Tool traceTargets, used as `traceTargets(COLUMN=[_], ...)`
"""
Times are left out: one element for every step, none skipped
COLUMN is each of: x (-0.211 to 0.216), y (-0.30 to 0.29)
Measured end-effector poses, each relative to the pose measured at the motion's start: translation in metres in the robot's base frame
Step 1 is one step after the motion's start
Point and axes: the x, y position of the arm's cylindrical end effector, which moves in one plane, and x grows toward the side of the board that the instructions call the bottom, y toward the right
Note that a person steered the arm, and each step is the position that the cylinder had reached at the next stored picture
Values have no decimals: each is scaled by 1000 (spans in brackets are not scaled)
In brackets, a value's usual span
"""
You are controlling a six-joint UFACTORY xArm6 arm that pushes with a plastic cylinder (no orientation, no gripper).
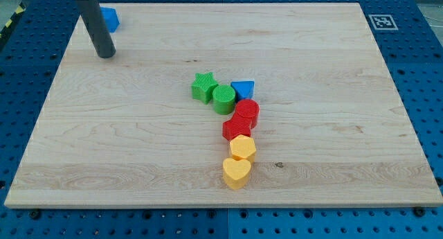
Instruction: Touch the blue cube
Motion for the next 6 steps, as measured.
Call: traceTargets(x=[0, -11, -58, -84, -112, -107], y=[-15, -58, -83, -86, -64, -42])
